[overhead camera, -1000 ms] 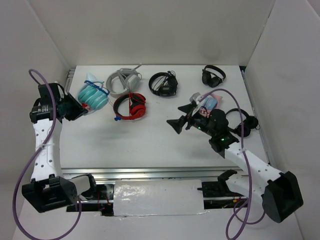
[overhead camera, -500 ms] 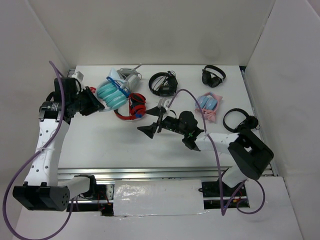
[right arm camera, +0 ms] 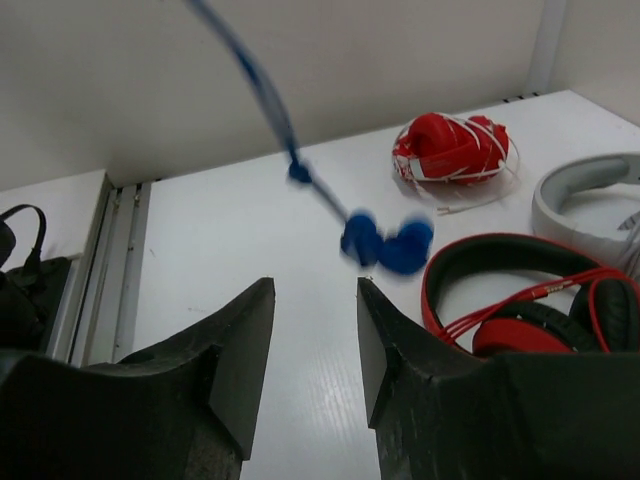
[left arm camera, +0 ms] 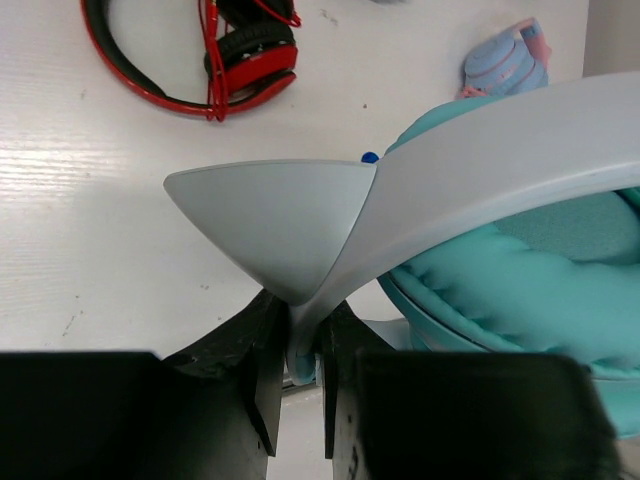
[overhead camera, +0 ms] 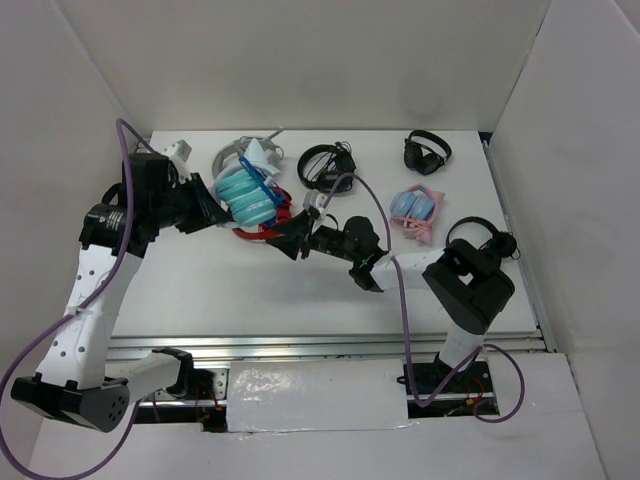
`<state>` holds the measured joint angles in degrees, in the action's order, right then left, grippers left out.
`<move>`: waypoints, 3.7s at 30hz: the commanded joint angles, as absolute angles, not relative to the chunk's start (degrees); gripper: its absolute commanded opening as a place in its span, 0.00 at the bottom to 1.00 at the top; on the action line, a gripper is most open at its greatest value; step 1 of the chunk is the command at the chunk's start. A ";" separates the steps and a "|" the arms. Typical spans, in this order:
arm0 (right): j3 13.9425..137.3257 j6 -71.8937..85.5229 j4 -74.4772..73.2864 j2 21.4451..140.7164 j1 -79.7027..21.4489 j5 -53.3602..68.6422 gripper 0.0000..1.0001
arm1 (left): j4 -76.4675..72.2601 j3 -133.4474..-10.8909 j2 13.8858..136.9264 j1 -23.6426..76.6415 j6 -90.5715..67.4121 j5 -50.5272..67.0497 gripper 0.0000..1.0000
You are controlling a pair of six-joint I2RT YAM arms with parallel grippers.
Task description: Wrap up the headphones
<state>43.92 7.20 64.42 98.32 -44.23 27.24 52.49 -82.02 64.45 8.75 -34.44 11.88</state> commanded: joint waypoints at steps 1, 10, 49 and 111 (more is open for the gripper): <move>47.64 7.82 72.33 99.49 -44.03 30.76 0.46 | 50.36 -84.90 63.63 11.50 -34.10 13.46 0.00; 42.28 8.00 73.22 95.90 -43.24 28.39 0.92 | 50.19 -84.99 63.81 13.36 -34.01 11.42 0.00; 79.97 -64.41 -40.66 89.20 -23.38 60.47 0.04 | 41.48 -68.73 57.39 40.17 -19.78 8.97 0.00; 55.37 -33.40 18.63 88.67 -30.59 -8.41 0.28 | 37.97 -80.85 107.04 42.81 -28.65 -8.79 0.00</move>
<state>52.73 -37.04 -0.38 88.66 -30.04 1.58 37.32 -77.80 104.62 43.66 -27.68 -12.93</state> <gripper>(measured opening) 0.281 0.282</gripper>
